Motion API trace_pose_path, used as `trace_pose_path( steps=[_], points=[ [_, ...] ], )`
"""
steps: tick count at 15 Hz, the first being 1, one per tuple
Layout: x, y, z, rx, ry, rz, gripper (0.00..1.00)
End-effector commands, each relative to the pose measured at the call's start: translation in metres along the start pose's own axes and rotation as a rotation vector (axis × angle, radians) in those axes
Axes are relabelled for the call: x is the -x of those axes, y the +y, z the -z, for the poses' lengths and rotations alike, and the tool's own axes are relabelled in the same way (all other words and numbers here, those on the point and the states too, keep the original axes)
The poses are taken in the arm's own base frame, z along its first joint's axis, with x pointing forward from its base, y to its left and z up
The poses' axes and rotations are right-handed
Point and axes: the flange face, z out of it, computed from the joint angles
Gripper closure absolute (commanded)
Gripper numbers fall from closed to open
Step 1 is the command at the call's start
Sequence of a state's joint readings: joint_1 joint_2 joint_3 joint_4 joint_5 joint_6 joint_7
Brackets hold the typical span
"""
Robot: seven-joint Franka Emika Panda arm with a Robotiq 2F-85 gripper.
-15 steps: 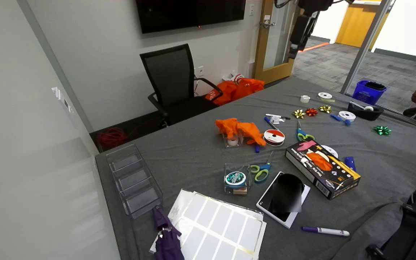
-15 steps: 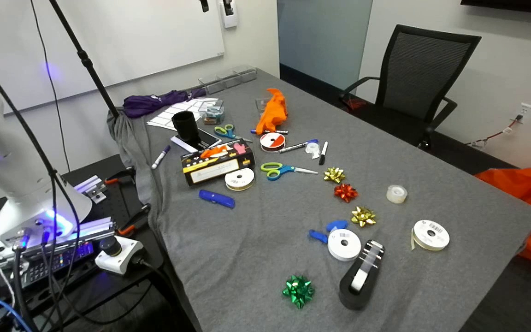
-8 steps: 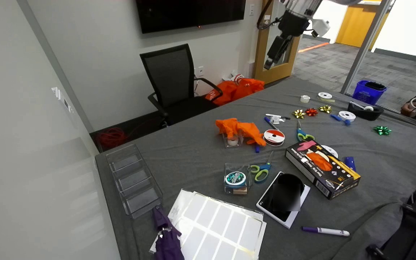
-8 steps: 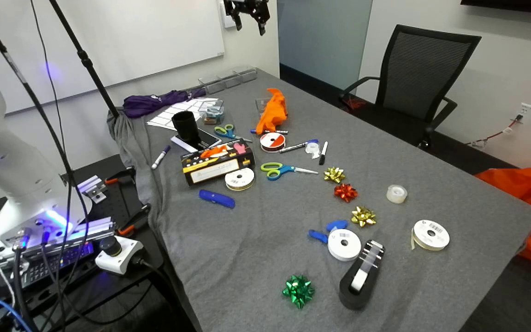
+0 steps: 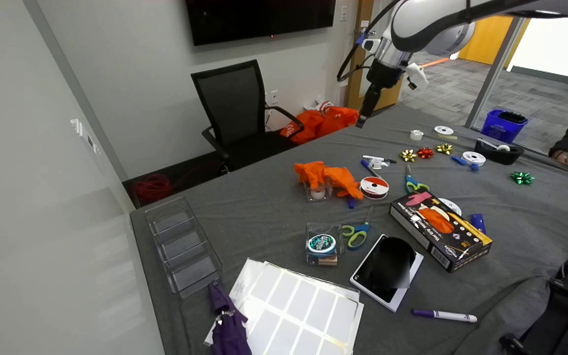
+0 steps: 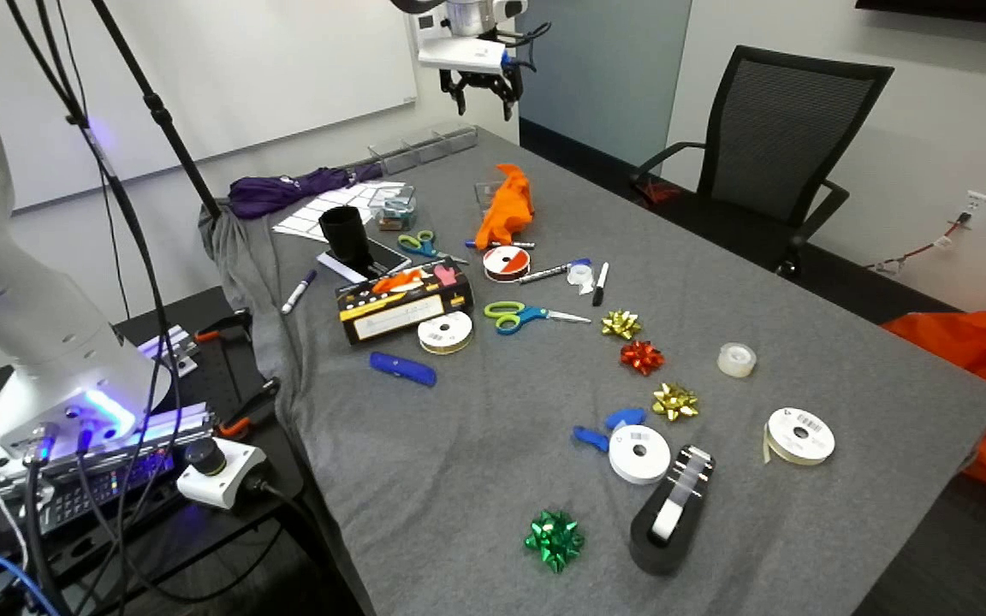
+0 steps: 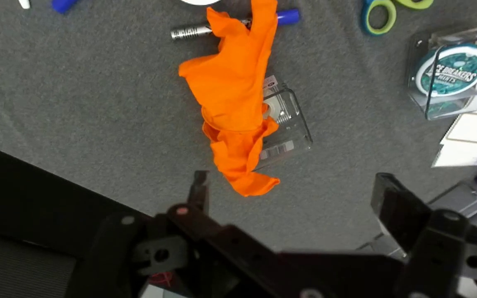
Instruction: Remove the glove from the table and put it in the stationary holder with its pair
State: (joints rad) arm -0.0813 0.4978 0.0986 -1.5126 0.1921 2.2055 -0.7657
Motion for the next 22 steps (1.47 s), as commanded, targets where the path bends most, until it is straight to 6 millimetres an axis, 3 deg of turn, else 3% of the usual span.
trace_pose_path(
  steps=[1, 2, 8, 16, 22],
  points=[
    [0.002, 0.007, -0.021, -0.011, -0.004, 0.115, 0.0],
    [0.002, 0.001, -0.014, -0.015, -0.013, 0.062, 0.0],
    [0.003, 0.004, -0.029, -0.025, -0.007, 0.098, 0.0],
    [0.023, 0.039, -0.119, 0.008, 0.016, 0.126, 0.0],
    [0.049, 0.048, -0.181, -0.027, -0.015, 0.23, 0.0]
  ],
)
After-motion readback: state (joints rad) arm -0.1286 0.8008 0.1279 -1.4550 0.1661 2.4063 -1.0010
